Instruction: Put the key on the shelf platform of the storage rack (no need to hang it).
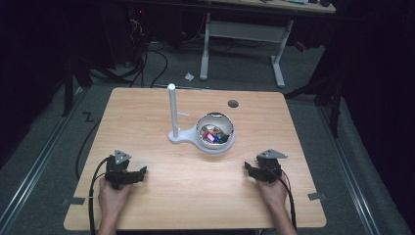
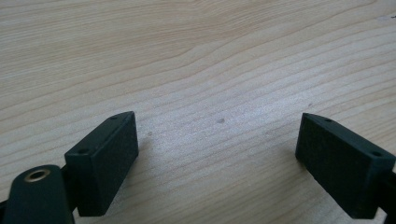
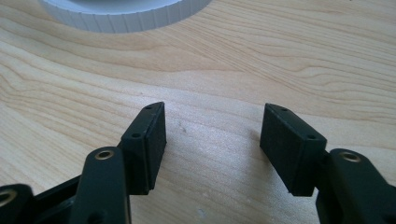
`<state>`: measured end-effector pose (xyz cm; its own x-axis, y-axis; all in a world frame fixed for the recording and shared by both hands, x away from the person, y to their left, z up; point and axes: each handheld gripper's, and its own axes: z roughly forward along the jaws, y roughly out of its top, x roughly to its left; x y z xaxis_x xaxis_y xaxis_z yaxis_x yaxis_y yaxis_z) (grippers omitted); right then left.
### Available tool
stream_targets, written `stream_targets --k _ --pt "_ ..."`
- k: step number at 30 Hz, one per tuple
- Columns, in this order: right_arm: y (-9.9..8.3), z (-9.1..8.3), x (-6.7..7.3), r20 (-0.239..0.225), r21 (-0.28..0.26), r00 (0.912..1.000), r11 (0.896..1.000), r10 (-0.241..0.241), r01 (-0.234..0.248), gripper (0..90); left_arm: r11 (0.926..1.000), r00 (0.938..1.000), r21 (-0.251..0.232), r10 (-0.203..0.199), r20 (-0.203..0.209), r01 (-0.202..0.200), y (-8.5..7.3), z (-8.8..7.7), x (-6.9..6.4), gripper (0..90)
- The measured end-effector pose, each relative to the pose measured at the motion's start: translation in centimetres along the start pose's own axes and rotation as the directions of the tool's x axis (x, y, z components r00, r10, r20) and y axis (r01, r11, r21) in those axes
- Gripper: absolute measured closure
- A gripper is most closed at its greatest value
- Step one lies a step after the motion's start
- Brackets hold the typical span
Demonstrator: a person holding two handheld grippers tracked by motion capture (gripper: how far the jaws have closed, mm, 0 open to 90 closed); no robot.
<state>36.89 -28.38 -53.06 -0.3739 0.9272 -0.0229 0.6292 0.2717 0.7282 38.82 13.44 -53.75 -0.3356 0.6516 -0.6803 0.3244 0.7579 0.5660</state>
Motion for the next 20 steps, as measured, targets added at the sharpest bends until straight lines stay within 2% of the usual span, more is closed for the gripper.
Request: stream_targets --k 20 --pt "-0.04 -0.03 0.03 0.009 0.004 0.9998 1.000 0.016 -0.016 36.8 1.0000 1.0000 -0.003 -0.008 -0.005 0.008 -0.05 0.01 -0.09 13.4"
